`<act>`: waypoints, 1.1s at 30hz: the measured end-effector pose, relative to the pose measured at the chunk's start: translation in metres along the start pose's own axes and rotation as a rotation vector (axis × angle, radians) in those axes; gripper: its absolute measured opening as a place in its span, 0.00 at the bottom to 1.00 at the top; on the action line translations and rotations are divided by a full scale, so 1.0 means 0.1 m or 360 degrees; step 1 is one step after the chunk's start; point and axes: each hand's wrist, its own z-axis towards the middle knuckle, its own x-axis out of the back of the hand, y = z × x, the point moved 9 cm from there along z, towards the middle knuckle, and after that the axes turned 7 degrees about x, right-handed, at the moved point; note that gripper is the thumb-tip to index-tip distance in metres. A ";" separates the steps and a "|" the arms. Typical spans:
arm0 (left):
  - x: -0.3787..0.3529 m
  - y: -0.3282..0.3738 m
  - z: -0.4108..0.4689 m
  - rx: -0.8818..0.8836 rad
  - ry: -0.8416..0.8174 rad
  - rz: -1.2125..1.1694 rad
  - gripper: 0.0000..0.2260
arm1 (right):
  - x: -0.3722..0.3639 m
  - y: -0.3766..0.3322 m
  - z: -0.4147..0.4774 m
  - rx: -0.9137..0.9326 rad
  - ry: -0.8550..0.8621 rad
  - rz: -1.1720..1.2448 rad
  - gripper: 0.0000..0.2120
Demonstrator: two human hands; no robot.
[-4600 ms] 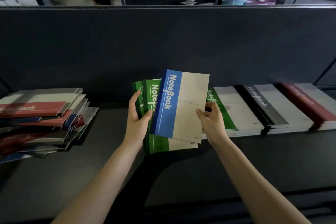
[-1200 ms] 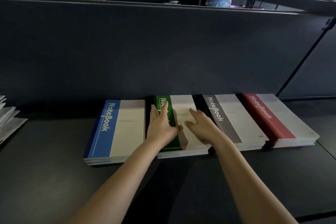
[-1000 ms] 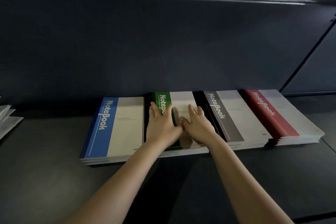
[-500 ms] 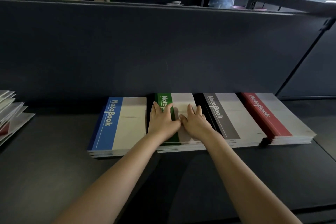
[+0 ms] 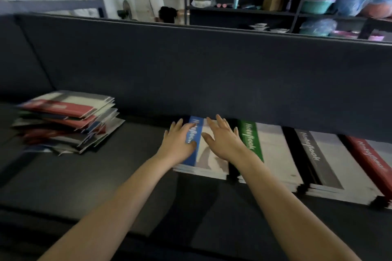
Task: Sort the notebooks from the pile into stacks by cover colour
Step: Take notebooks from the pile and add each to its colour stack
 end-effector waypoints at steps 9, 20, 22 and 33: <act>1.21 -1.62 -0.46 0.0393 0.0308 0.0050 0.28 | -0.72 -1.70 0.62 0.0543 -0.0238 -0.0105 0.29; 2.19 -2.83 -0.87 0.0686 0.0612 -0.0012 0.26 | -1.00 -3.22 1.19 0.0871 -0.0031 -0.0067 0.28; 2.26 -2.93 -0.88 0.0683 0.0601 -0.0033 0.25 | -1.02 -3.34 1.32 0.0852 -0.0007 -0.0025 0.28; 2.40 -3.24 -0.54 0.0538 0.0541 -0.0144 0.22 | -1.22 -3.42 2.02 0.0589 -0.0085 -0.0130 0.28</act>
